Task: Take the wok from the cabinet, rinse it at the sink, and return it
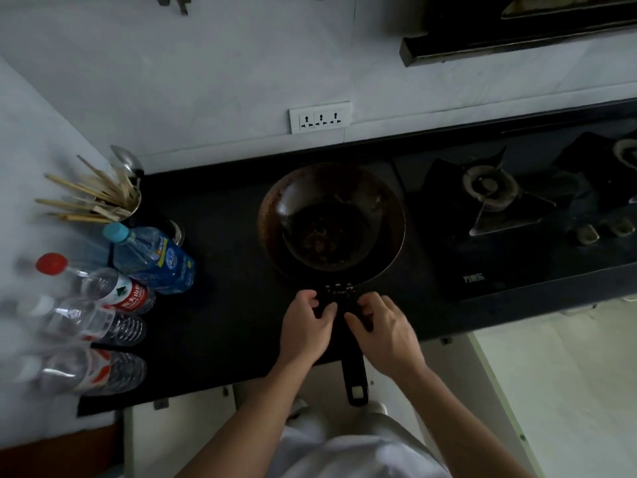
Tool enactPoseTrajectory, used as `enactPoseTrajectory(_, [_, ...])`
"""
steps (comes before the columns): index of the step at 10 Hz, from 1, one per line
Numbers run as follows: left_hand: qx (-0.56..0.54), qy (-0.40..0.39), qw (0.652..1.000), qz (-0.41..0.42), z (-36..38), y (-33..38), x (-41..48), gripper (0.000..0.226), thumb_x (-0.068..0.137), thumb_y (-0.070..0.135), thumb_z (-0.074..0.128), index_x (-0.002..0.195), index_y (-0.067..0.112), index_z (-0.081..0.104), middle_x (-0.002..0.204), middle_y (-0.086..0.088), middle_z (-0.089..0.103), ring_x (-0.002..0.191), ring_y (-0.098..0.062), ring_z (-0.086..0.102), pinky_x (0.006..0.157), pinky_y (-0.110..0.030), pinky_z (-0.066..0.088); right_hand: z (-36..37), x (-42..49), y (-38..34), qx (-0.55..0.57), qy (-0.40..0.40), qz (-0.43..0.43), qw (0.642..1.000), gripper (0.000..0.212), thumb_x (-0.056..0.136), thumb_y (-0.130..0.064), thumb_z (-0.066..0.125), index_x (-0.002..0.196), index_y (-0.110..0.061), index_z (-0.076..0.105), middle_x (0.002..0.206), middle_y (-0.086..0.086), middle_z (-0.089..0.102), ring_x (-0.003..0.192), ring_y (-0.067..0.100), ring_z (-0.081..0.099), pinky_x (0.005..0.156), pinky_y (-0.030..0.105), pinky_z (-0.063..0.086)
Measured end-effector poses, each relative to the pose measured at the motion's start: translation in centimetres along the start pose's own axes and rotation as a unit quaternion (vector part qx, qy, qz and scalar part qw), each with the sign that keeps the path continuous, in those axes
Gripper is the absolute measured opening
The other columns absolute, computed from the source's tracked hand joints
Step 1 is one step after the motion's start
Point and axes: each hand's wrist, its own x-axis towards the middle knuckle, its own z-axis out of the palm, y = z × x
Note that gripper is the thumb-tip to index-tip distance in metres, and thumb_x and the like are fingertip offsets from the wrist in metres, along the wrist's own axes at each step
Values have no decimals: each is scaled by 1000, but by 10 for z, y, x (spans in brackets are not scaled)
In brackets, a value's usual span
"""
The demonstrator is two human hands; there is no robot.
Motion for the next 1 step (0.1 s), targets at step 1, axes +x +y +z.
enactPoseTrajectory(1, [132, 116, 973, 147, -15, 9, 0, 49, 91, 42, 61, 134, 21, 50, 126, 3, 58, 114, -15, 55, 91, -28, 50, -14, 19, -4, -67, 25, -66, 995, 40, 94, -45, 58, 129, -26, 56, 119, 0, 60, 109, 22, 56, 86, 36, 53])
